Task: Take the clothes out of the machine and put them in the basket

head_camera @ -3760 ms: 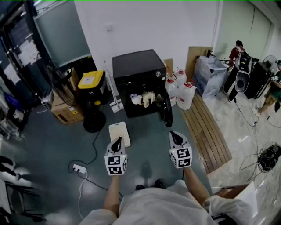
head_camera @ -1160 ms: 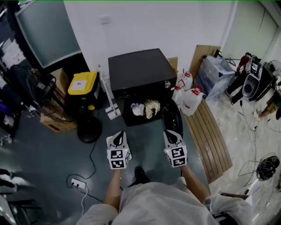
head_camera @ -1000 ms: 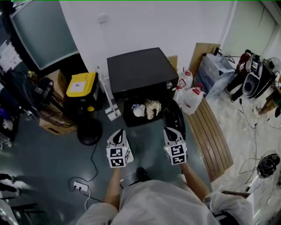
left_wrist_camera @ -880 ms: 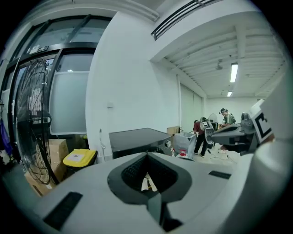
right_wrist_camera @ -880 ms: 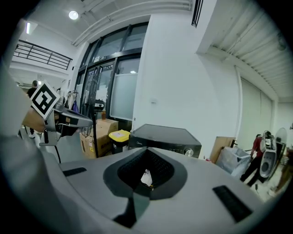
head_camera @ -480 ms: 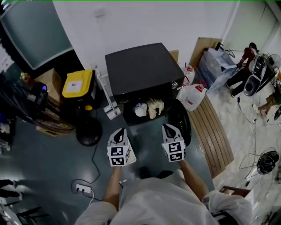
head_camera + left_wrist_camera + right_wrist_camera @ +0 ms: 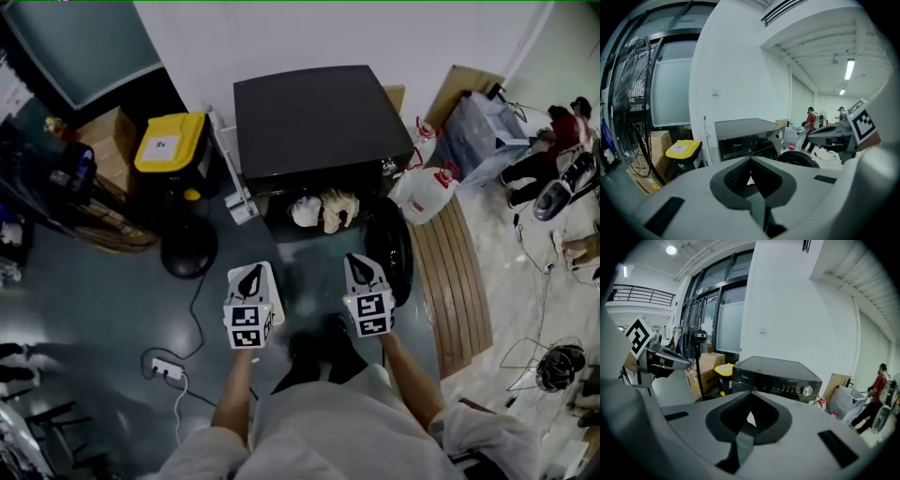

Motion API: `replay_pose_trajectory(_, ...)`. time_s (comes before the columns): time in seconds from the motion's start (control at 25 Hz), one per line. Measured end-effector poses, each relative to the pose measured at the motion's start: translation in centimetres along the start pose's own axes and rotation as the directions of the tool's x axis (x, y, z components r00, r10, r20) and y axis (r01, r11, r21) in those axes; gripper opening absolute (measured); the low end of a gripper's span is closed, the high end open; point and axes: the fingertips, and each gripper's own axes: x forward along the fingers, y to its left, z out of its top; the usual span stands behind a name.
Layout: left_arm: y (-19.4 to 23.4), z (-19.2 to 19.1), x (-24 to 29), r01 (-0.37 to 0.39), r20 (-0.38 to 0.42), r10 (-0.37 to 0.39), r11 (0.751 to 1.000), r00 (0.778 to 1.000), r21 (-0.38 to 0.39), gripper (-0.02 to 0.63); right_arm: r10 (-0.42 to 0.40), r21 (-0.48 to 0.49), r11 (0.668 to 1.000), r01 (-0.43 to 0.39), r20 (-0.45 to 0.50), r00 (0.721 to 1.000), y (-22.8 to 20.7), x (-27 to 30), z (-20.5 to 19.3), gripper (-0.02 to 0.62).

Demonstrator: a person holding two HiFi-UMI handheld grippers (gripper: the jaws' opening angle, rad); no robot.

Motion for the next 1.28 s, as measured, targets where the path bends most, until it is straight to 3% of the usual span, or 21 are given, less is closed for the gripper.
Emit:
replay_pose_trajectory(0.44, -2.4, -3.5, 4.3, -0.11, -0.069, 0.106, 0.992, 0.992, -0.064, 0.019, 0.181, 0.004, 0.984, -0.181, -0.039, 0.983, -1.6, 5.8, -4.3, 0.023)
replay_pose_trajectory(0.72, -2.5, -6.6, 7.7, -0.131, -0.076, 0.125, 0.988, 0.989, -0.079, 0.02, 0.212, -0.013, 0.977, -0.214, -0.07, 0.975, -2.6, 9.6, -8.8, 0.023)
replay_pose_trajectory(1.28, 0.0, -18.0, 12.5, -0.124, -0.125, 0.106, 0.981, 0.986, -0.147, 0.019, 0.221, -0.042, 0.973, -0.228, -0.123, 0.967, 0.6, 16.6, -18.0, 0.023)
